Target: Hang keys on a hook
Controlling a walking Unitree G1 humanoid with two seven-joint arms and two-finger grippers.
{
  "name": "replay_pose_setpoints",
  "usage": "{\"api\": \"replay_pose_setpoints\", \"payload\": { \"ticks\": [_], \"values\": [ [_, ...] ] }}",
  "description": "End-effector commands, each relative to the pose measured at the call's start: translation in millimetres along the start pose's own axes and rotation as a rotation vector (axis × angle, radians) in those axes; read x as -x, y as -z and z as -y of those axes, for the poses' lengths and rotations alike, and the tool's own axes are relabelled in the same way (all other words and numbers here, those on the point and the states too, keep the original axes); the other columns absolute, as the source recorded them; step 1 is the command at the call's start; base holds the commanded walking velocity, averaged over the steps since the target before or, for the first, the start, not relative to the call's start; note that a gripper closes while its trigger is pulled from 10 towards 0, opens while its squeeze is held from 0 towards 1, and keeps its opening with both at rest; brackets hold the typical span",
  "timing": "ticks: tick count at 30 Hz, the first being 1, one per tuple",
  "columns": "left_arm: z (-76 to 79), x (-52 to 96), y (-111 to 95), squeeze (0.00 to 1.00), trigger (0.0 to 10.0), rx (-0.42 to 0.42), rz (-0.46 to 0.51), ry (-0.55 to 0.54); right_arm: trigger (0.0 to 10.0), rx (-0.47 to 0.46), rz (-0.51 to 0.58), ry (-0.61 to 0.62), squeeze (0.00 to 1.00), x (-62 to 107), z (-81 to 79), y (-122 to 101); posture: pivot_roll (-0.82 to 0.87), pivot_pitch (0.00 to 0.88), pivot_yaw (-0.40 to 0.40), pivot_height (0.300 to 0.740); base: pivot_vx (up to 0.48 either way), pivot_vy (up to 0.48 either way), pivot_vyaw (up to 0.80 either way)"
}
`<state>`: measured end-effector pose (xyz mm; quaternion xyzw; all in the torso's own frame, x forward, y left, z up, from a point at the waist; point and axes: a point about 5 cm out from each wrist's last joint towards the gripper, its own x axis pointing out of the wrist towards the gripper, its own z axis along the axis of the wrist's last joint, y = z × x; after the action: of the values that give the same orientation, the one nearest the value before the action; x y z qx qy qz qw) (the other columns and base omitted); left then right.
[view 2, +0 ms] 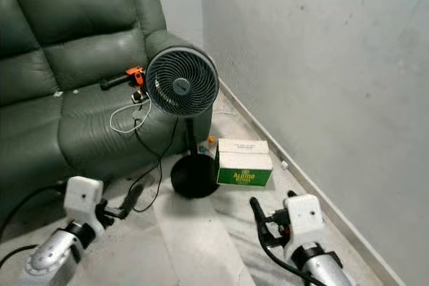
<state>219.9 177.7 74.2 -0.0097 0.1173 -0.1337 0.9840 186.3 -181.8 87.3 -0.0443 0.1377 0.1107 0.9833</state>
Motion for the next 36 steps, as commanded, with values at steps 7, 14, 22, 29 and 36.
{"api": "replay_pose_setpoints", "payload": {
  "ticks": [7,14,22,29,36],
  "values": [
    [5.5,-2.3,-2.8,0.00,10.0,-0.006,0.018,0.017,10.0,0.008,-0.018,0.019,0.00,-0.5,10.0,5.6,-0.04,0.050,0.047,0.740,0.000,0.137,0.00],
    [-16.7,-9.6,-4.0,0.00,10.0,0.039,0.018,-0.063,10.0,0.007,-0.022,0.019,0.00,-1.3,12.3,9.0,-0.04,0.051,0.046,0.740,0.000,0.000,0.00],
    [-46.8,-17.3,10.2,0.00,10.0,0.052,-0.030,-0.126,10.0,0.008,-0.022,0.013,0.00,-2.5,12.2,11.5,-0.05,0.036,0.042,0.740,0.000,0.000,0.00],
    [-51.4,-19.5,36.0,0.00,10.0,0.057,-0.110,-0.130,10.0,-0.050,-0.014,0.108,0.00,-9.3,30.0,9.0,-0.05,0.026,0.047,0.740,0.000,0.000,0.00],
    [-58.4,-24.6,51.9,0.00,10.0,0.083,-0.157,-0.148,10.0,-0.108,-0.034,0.205,0.00,-35.5,58.2,12.1,-0.05,0.019,0.045,0.740,0.000,0.000,0.00]
  ]
}}
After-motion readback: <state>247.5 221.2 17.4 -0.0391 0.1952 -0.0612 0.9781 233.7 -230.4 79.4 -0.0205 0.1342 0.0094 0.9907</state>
